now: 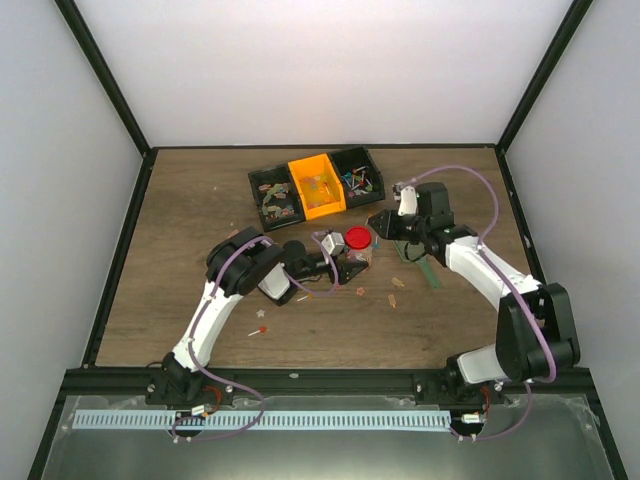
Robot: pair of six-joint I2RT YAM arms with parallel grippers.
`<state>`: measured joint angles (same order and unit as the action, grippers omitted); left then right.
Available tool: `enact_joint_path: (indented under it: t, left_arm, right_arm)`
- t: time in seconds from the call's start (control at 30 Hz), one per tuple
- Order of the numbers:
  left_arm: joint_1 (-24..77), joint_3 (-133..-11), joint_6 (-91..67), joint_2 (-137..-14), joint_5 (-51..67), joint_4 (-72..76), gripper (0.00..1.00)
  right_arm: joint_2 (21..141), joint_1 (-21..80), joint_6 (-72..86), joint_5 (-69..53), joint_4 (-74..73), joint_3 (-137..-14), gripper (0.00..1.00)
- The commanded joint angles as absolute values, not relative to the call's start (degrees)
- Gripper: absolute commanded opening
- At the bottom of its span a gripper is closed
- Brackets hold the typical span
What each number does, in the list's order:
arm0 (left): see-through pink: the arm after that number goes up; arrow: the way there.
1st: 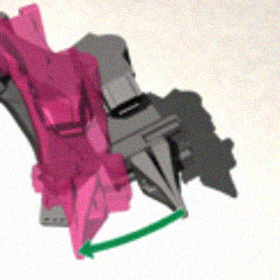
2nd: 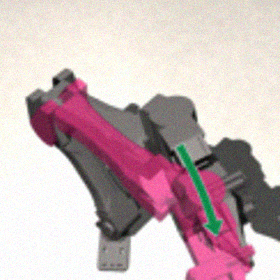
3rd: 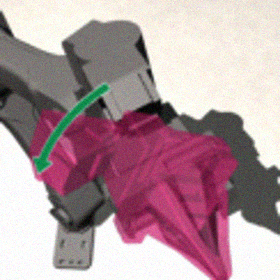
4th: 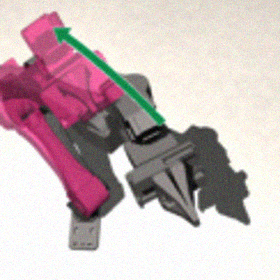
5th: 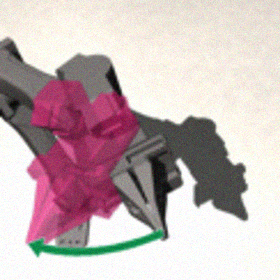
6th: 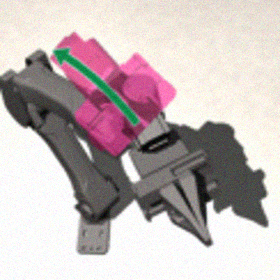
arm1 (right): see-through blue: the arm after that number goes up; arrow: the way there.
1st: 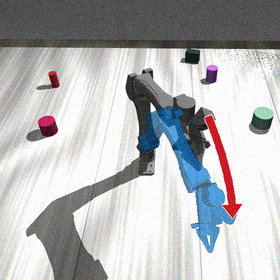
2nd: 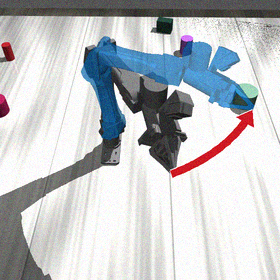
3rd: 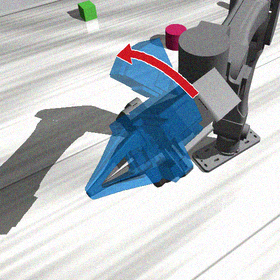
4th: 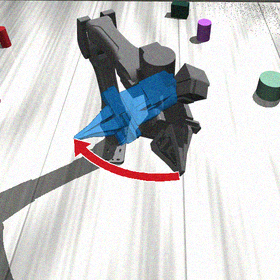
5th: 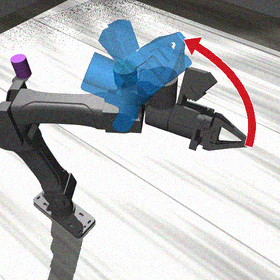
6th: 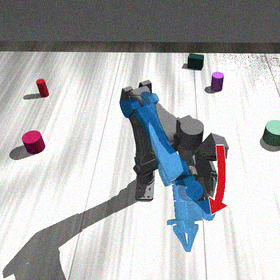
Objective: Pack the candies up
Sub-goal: Screw the box lid onto the packing bottle.
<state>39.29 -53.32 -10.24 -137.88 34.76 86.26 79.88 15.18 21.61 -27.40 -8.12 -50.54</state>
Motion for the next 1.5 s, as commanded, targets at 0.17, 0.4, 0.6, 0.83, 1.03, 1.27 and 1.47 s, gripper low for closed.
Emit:
enact_joint_path:
  t: [0.17, 0.4, 0.6, 0.83, 1.03, 1.27, 1.47]
  left_arm:
    - [38.85, -53.26, -10.37, -141.16, 35.08, 79.3, 0.71]
    - [38.85, -53.43, -10.37, -141.24, 35.33, 79.02, 0.71]
    - [38.85, -53.61, -10.37, -141.35, 35.31, 78.44, 0.71]
    - [38.85, -53.87, -10.61, -141.44, 34.98, 78.28, 0.71]
    - [38.62, -53.96, -11.85, -141.5, 34.2, 78.6, 0.68]
    - [37.93, -54.38, -13.84, -141.32, 33.76, 77.72, 0.67]
    - [37.63, -54.88, -15.39, -141.64, 34.33, 77.92, 0.66]
  right_arm:
    - [82.35, 15.75, 21.02, -30.14, -5.32, -51.42, 0.19]
    - [85.36, 16.05, 20.26, -32.53, -5.27, -52.53, 0.19]
    - [86.75, 16.49, 20.27, -33.61, -5.49, -53.15, 0.12]
    - [86.54, 16.89, 20.07, -33.68, -5.5, -51.88, 0.01]
    - [85.57, 16.97, 20.07, -34.52, -5.38, -49.12, 0.01]
    - [82.17, 17.25, 21.24, -36.05, -4.39, -43.39, 0.01]
    - [79.67, 18.14, 22.91, -36.55, -3.66, -39.58, 0.01]
